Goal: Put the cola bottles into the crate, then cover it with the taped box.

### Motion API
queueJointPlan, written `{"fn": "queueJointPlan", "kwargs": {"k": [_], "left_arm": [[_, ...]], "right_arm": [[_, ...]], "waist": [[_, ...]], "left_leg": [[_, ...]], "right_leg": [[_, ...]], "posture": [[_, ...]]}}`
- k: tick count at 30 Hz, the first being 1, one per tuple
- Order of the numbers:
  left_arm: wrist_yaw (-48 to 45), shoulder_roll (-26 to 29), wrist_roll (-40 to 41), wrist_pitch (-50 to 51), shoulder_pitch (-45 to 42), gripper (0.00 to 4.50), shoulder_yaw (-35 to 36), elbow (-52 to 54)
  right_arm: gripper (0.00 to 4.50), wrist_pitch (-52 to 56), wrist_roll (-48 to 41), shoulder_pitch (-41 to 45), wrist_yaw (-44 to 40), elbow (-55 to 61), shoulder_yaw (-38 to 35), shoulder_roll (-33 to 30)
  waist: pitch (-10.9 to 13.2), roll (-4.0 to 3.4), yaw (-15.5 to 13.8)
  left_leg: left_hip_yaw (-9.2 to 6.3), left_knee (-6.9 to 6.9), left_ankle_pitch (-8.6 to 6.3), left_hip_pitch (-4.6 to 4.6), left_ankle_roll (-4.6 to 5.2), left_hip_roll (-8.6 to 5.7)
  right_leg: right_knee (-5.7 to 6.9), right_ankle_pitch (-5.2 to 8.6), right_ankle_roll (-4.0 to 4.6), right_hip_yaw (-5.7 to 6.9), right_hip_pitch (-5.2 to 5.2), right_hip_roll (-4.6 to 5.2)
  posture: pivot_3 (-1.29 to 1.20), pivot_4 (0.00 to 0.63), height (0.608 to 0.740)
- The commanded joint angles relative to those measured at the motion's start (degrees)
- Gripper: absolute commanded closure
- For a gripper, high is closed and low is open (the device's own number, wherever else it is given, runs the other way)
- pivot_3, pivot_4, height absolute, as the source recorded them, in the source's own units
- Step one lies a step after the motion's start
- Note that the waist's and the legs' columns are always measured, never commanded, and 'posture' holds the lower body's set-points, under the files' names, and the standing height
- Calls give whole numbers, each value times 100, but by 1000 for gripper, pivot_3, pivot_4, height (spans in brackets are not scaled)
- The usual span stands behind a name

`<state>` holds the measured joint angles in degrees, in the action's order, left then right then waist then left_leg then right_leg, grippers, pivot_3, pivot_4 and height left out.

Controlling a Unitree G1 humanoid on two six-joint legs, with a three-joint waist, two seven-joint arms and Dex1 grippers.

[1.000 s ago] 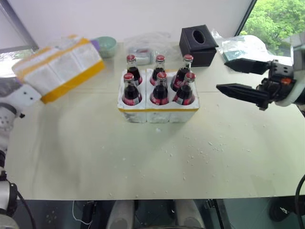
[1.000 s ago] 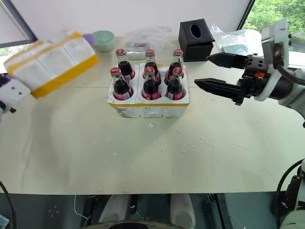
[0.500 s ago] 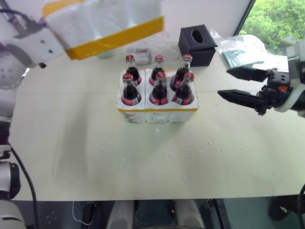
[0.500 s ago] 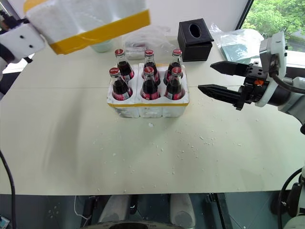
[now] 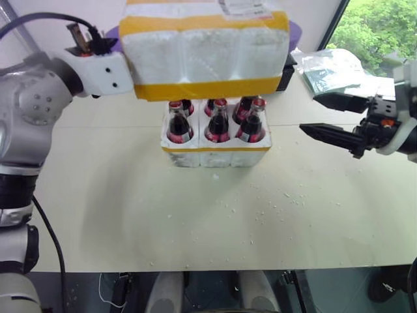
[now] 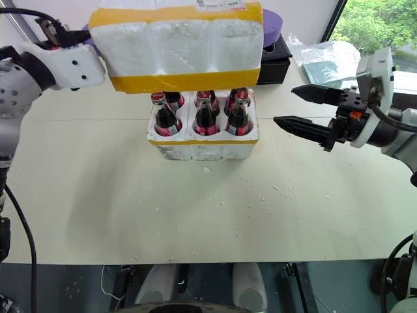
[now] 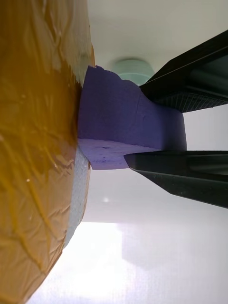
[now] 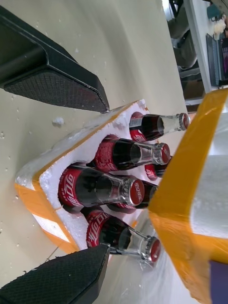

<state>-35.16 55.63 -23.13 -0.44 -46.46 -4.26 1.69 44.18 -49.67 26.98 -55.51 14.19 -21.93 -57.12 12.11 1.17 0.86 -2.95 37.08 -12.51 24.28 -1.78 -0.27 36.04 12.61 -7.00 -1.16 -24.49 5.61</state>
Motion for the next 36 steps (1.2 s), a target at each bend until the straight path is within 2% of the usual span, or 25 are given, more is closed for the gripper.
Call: {"fn": "queueJointPlan", "kwargs": {"k": [1,9,23,24,25,30,36], "left_arm": [[-26,6,-133,-77,109,3650,-1,181],[130,-241,-355,-407,343,3650,-195,41],[-15,-186,-429,-600,695,3650,-134,183],[-8,-183,-439,-615,754,2979,-130,222],[-9,-169,-455,-634,805,2687,-131,251],[-129,-104,-343,-652,1015,197,-4,387],[-779,-91,713,-224,1471,197,478,694]], "right_arm": [[0,-137,-3,58,37,15,-148,37],[0,-212,45,104,101,-22,-51,114],[0,-232,138,46,143,-16,-30,190],[0,-244,166,19,117,-13,-21,170],[0,-254,190,-3,94,-12,-17,157],[0,-268,294,-59,-5,-60,-46,83],[0,-278,395,-38,-107,-151,-51,50]], "waist": [[0,0,10],[0,0,-18],[0,0,1],[0,0,2],[0,0,1],[0,0,-7],[0,0,8]], "left_leg": [[0,0,0,-1,0,0],[-3,2,0,0,1,0],[-5,2,0,-1,1,0],[-5,2,0,-1,1,0],[-5,2,0,-1,1,0],[-5,2,0,-1,1,0],[-6,2,0,-1,1,0]], "right_leg": [[1,0,0,0,0,0],[2,0,0,0,1,-1],[3,0,0,0,1,-2],[4,0,0,0,1,-2],[3,0,0,0,1,-2],[4,0,0,0,1,-2],[4,0,1,1,2,-2]], "posture": [[0,150,737],[0,150,737],[0,150,737],[0,150,737],[0,150,737],[0,150,737],[0,150,737]]}}
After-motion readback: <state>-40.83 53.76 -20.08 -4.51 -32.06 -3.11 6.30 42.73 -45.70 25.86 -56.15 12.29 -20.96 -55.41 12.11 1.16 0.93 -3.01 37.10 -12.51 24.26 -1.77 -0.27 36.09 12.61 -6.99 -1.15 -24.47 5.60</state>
